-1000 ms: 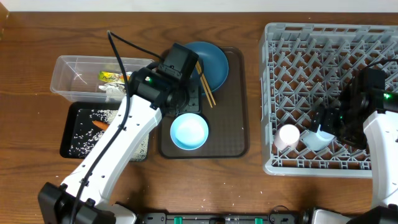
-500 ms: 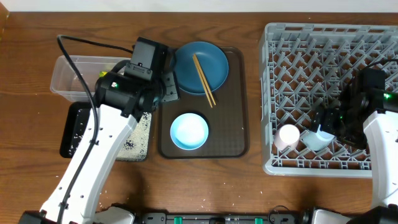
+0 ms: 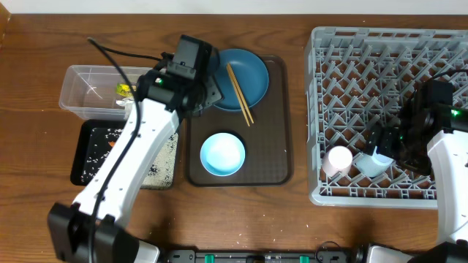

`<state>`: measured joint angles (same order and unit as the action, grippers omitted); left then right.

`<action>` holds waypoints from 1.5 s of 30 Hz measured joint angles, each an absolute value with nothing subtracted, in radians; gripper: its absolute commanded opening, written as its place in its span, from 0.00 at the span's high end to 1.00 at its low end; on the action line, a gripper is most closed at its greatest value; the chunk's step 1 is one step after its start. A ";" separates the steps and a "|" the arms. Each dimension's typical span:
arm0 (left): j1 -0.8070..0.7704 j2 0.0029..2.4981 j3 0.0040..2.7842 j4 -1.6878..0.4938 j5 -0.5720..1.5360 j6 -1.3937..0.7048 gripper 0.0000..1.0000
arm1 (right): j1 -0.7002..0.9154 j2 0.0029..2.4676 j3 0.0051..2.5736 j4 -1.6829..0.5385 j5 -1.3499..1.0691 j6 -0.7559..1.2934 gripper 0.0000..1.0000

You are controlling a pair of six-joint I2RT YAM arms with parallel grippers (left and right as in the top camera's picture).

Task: Sort waste into correct bins and load items into the dishwasher rack
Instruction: 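Release the cup in the rack and move the left gripper back left, then move the right gripper left to the light-blue bowl on the brown tray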

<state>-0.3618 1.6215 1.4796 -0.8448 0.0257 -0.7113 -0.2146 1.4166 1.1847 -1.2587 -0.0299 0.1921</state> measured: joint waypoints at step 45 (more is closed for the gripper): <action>-0.073 1.365 1.478 -1.021 0.038 -0.502 0.01 | -0.215 1.417 1.185 -1.232 -0.030 0.194 0.01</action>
